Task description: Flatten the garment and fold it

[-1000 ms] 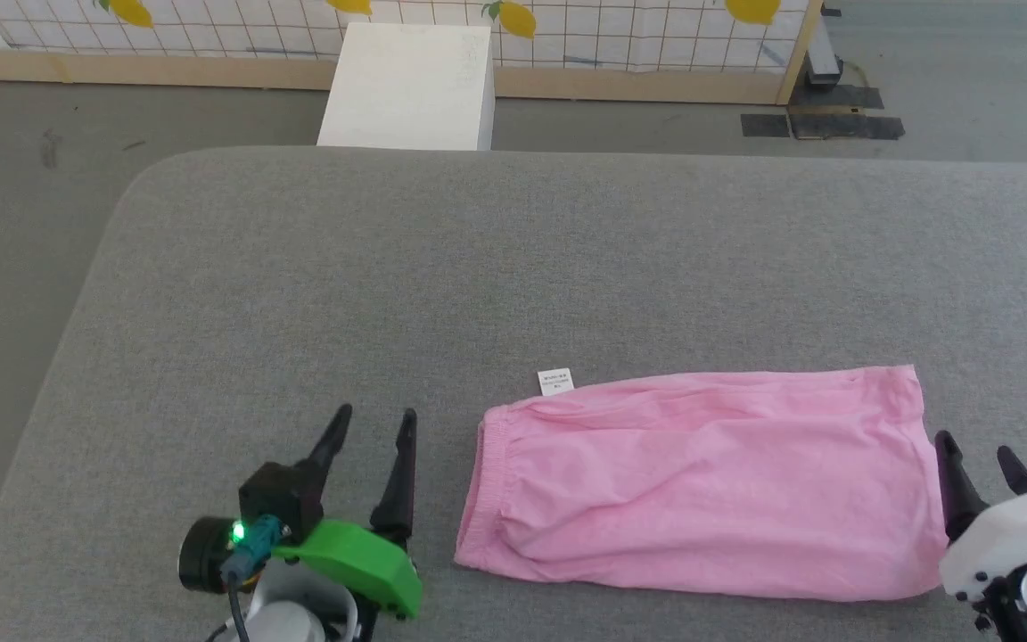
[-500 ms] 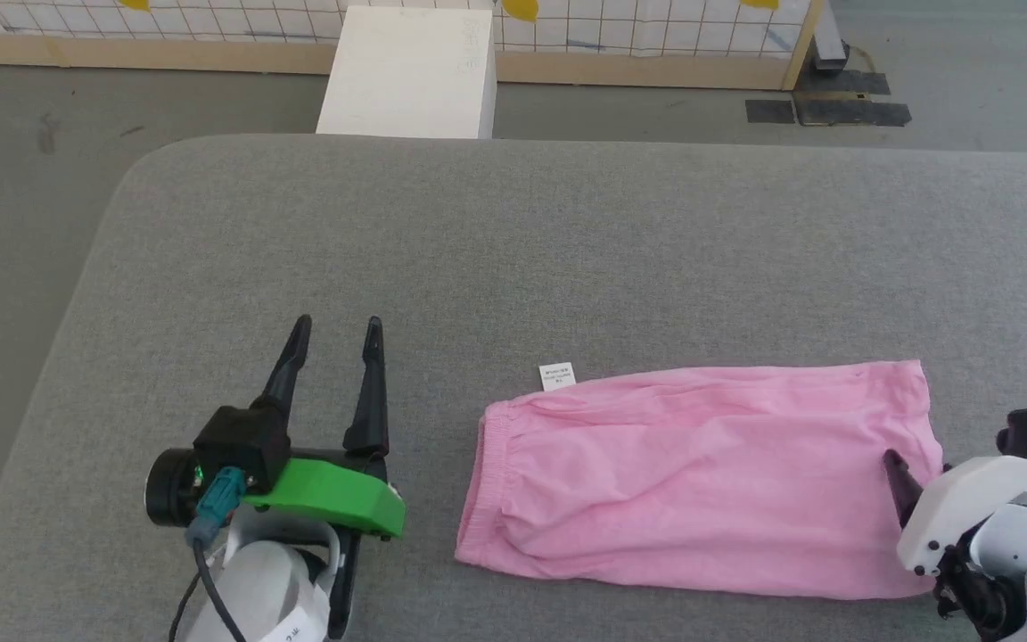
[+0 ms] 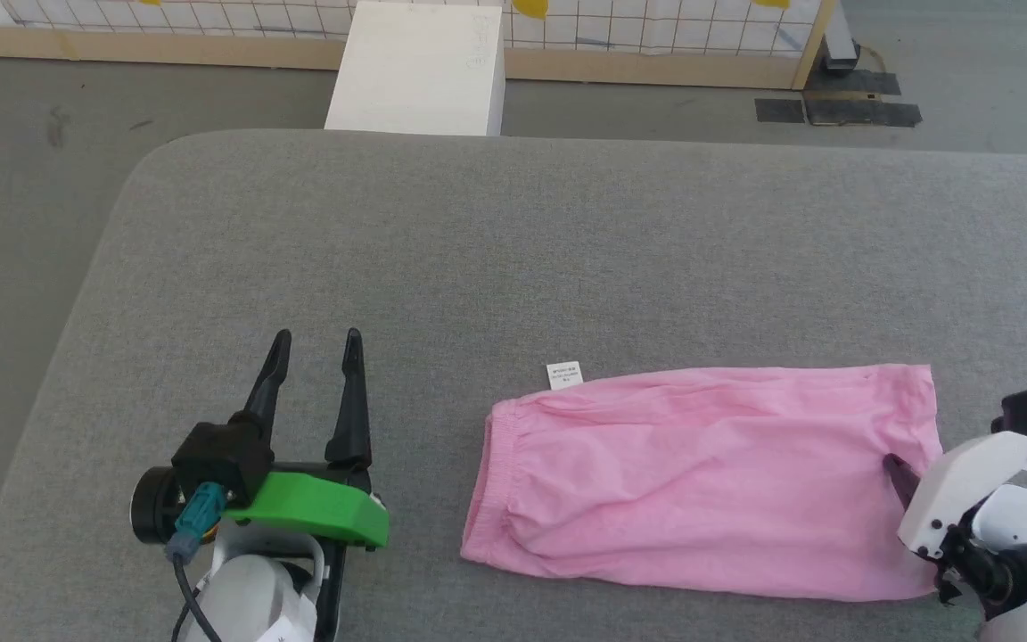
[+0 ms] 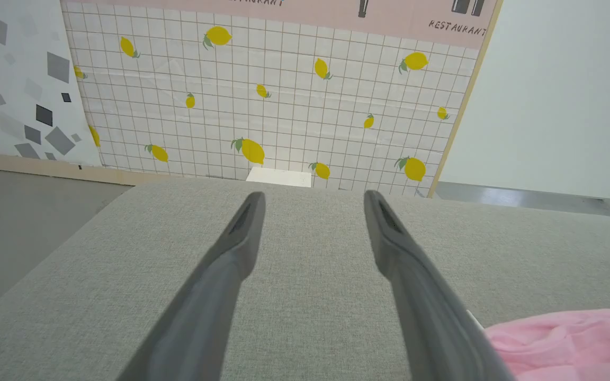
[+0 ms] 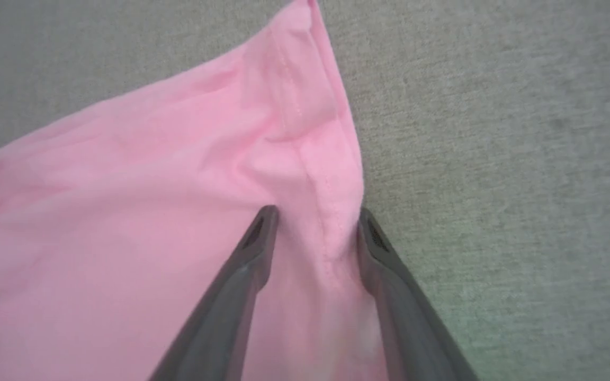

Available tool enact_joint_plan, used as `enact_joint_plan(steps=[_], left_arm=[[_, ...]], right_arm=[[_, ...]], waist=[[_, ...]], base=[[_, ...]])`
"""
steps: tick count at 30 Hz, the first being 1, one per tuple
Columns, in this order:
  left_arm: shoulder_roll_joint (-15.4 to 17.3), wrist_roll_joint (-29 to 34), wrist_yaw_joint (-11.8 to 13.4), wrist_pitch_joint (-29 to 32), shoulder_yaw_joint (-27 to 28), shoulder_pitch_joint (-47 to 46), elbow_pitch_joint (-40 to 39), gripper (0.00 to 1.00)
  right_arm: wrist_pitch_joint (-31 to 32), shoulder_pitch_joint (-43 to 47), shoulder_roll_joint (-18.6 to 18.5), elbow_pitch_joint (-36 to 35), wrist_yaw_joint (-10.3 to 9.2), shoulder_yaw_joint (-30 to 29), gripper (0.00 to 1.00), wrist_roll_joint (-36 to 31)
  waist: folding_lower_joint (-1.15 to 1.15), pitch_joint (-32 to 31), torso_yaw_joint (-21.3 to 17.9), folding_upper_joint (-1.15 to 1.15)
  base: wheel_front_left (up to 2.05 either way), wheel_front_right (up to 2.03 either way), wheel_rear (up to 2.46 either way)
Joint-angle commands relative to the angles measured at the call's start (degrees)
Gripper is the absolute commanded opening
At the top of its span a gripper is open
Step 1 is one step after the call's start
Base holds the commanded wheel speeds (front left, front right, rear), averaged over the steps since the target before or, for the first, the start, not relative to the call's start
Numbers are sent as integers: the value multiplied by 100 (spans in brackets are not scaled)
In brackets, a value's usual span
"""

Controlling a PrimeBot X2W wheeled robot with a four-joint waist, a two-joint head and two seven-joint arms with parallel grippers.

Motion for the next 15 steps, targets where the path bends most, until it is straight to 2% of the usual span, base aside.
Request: enact_joint_plan(steps=[1, 9, 15], left_arm=[[-28, 54, -56, -27, 35, 53, 19, 100], [-69, 106, -158, -27, 165, 94, 85, 100], [-77, 112, -190, -27, 205, 121, 104, 100]], right_arm=[[97, 86, 151, 98, -5, 135, 0, 98], [-47, 293, -12, -388, -5, 132, 0, 349], [-230, 507, -365, -796, -5, -349, 0, -13]], waist=[[0, 1, 9, 0], [0, -43, 9, 0], [0, -61, -3, 0]], base=[[0, 0, 0], [0, 0, 0], [0, 0, 0]])
